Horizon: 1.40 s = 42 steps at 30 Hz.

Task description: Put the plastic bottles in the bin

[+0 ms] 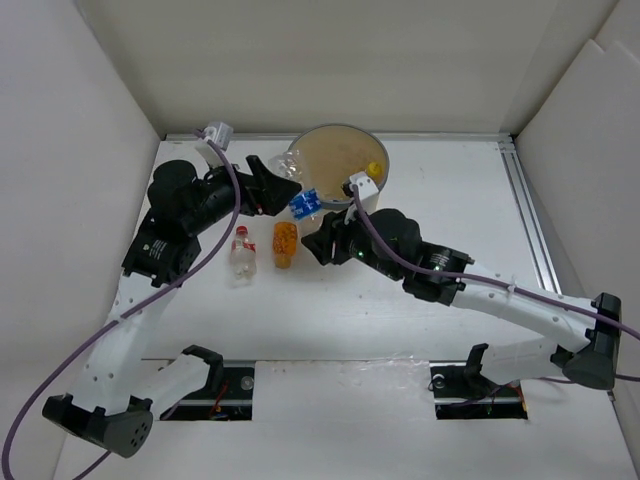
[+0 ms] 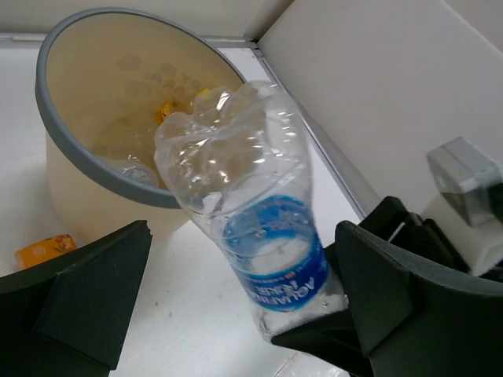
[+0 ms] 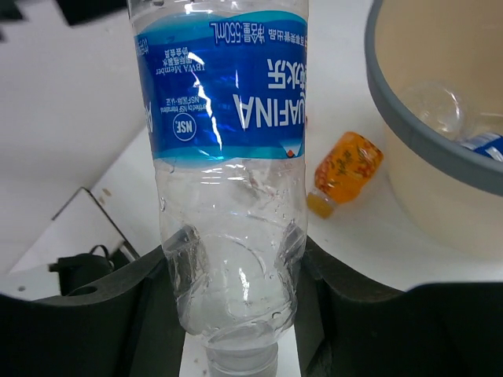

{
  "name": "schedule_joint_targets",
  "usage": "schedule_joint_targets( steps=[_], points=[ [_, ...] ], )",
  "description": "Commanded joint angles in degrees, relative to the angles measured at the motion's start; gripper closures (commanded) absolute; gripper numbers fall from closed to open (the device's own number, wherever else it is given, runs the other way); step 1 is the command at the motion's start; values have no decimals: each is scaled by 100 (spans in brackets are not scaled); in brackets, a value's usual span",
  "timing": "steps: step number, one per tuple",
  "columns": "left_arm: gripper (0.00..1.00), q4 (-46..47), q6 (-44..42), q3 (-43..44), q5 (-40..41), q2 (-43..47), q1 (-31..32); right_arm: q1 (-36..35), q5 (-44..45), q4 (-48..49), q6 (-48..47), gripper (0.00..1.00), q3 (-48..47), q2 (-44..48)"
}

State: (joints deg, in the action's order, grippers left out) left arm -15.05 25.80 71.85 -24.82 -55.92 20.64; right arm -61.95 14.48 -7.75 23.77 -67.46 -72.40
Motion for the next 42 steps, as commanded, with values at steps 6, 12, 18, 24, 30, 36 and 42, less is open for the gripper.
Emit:
schedule_joint_targets(
  steps=[6,12,18,24,30,36,42],
  points=[
    [0,1484,644,-294,-847,-357,10,-10,-1008,1196,-91,100,-303,77],
    [93,2383,1190,-243,-1025,-621,10,-10,-869,1434,-223,47,-163,190],
    [99,2963,1164,671,-674,-1499,10,-10,1026,838,-224,0,224,814],
    [97,3332,681,1435,-95,-2642,238,-10,1646,151,-171,0,813,1675],
    [36,3526,576,1752,249,-3468,238,-10,1751,-385,-171,0,1147,2370],
    [0,3456,522,2149,364,-3821,238,-10,1865,-570,-223,0,1262,2520],
    [0,2431,461,2332,1854,-3479,238,43,1865,-623,-285,0,1315,2407]
  ],
)
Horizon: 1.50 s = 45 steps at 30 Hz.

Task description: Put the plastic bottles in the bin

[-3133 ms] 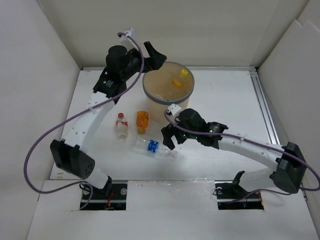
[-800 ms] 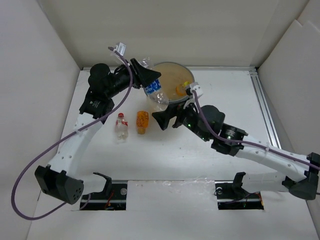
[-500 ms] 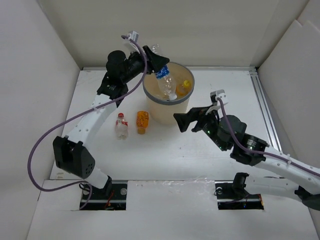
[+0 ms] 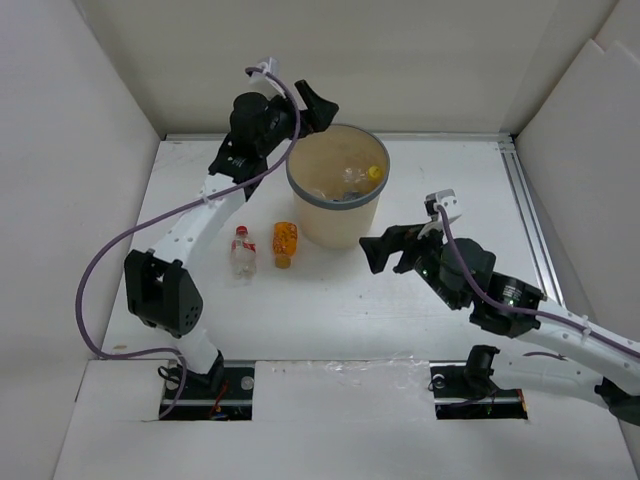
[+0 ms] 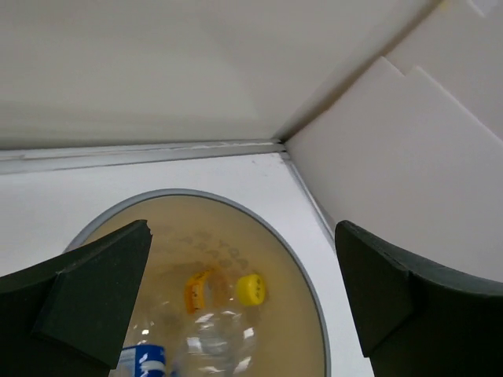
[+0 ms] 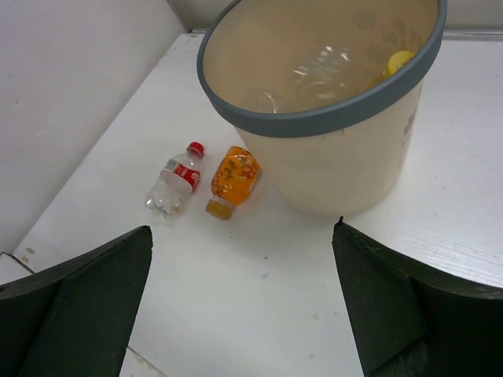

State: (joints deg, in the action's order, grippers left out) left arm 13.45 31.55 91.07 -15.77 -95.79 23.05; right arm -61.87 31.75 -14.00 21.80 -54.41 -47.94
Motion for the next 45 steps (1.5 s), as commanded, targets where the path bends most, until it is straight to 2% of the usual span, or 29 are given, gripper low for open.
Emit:
schedule_joint_targets(
  steps=[1,2,3,4,6,7,11,15,22,27,34,38,40,44,45],
  points=[
    [0,-814,-53,464,1327,561,-2,34,139,2,-141,0,10,-40],
    [0,-1227,34,465,1696,666,-2,34,87,-50,-141,0,10,-101],
    [0,-2032,131,465,2292,728,-80,34,86,-50,-141,0,-43,-171],
    [0,-2292,202,291,2411,815,-159,34,34,-50,-141,0,-43,-171],
    [0,-2444,255,-253,2212,1209,-388,34,-62,-50,-194,0,-43,-224],
    [0,-2392,325,-970,2053,1368,-719,34,-176,-50,-246,0,-43,-224],
    [0,-2180,615,-2581,1770,2106,-1469,87,-449,81,-360,0,-43,-329],
    [0,-2250,686,-3024,2051,2240,-1523,87,-679,143,-466,0,-43,-435],
    [0,-2637,878,-3473,2675,1433,-1523,87,-1030,301,-405,0,132,-497],
    [0,-2401,879,-3772,2431,879,-1523,87,-1109,301,-352,0,326,-216],
    [3,-2137,932,-4027,2219,588,-1523,140,-1162,301,-299,0,388,-163],
    [10,-2084,932,-4246,2166,474,-1523,140,-1162,354,-185,0,449,-163],
    [22,-2014,932,-4395,2114,473,-1523,140,-1162,406,-124,0,501,-163],
    [27,-1961,932,-4448,2113,351,-1523,140,-1267,407,-71,0,502,-163],
    [37,-1908,932,-4448,2044,298,-1523,140,-1267,407,-71,0,502,-163]
  ],
)
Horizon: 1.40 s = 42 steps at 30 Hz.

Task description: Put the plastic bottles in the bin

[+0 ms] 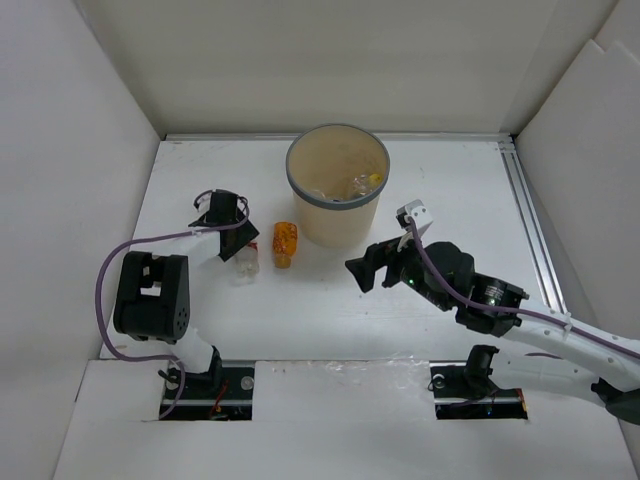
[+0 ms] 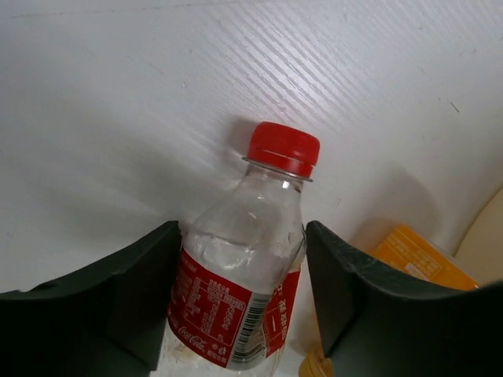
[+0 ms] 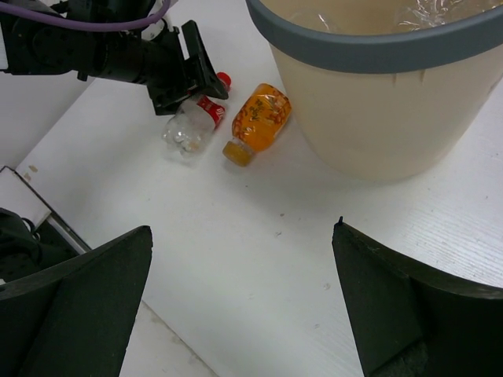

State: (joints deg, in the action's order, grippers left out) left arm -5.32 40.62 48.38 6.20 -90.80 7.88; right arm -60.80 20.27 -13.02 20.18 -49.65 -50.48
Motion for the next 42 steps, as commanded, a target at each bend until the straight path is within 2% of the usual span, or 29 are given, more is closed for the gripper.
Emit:
schedule_joint_targets(
  steps=[1,3,4,7,8,9,14,18,19,26,34,42],
  points=[
    [47,-30,25,-180,-206,-201,-6,33,-120,308,91,0,25,91],
    [71,-30,78,-232,-207,-201,-6,33,-172,308,91,0,-27,91],
    [78,-30,78,-233,-267,-201,-6,33,-173,256,91,0,-27,91],
    [86,-30,156,-233,-268,9,-6,33,-225,203,91,0,-80,91],
    [96,-82,235,-285,-190,115,-6,33,-286,203,91,0,-141,91],
    [100,-83,288,-285,-137,246,-6,33,-287,203,91,0,-142,91],
    [100,-293,473,-338,214,1536,47,33,-945,457,21,0,-309,-172],
    [100,-408,149,4,111,2319,231,33,-1604,826,21,0,-537,-611],
    [100,-408,-52,144,-12,2452,232,33,-1936,940,21,0,-607,-708],
    [100,-66,-616,628,-1760,3349,232,33,-2764,2232,134,0,-993,-1569],
    [100,549,-538,1006,-3272,3930,232,146,-3125,3443,530,0,-1846,-2852],
    [100,1023,-81,1130,-3924,4220,232,147,-3302,4368,1004,0,-2181,-3635]
  ],
)
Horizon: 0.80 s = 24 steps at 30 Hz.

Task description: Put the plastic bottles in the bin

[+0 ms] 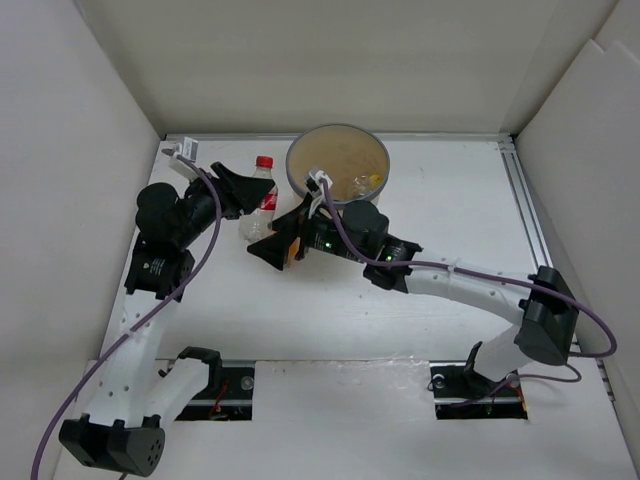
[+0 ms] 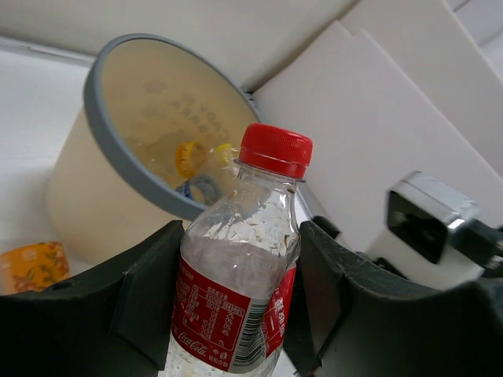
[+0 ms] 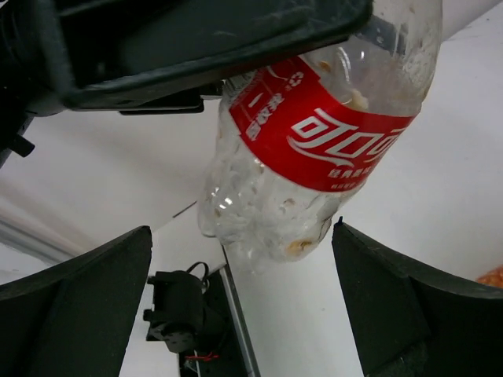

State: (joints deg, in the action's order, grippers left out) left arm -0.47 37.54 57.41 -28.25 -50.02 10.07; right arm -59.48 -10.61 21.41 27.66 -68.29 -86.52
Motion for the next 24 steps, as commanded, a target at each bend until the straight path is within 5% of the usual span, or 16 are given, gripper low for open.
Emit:
schedule_joint_targets(
  steps=[1,7,11,14,16,18,20,23,24],
  points=[
    [100,609,288,175,-610,142,13,16,-213,1013,257,0,-316,-101],
    [100,864,543,-36,-743,308,13,16,23,1507,424,3,-369,-224],
    [100,969,658,-89,-796,309,13,68,147,1577,424,28,-369,-339],
    [100,1154,720,-89,-849,309,13,68,200,1577,424,37,-431,-392],
    [100,1215,772,-89,-902,248,13,138,139,1577,424,53,-492,-462],
    [100,1321,852,51,-954,177,13,209,86,1577,424,81,-554,-515],
    [100,1383,904,112,-1025,89,13,340,33,1490,477,92,-685,-515],
    [11,1226,843,375,-674,-51,13,542,112,1191,399,100,-808,-515],
    [0,1129,660,498,-516,-121,13,604,112,1094,398,100,-808,-445]
  ],
)
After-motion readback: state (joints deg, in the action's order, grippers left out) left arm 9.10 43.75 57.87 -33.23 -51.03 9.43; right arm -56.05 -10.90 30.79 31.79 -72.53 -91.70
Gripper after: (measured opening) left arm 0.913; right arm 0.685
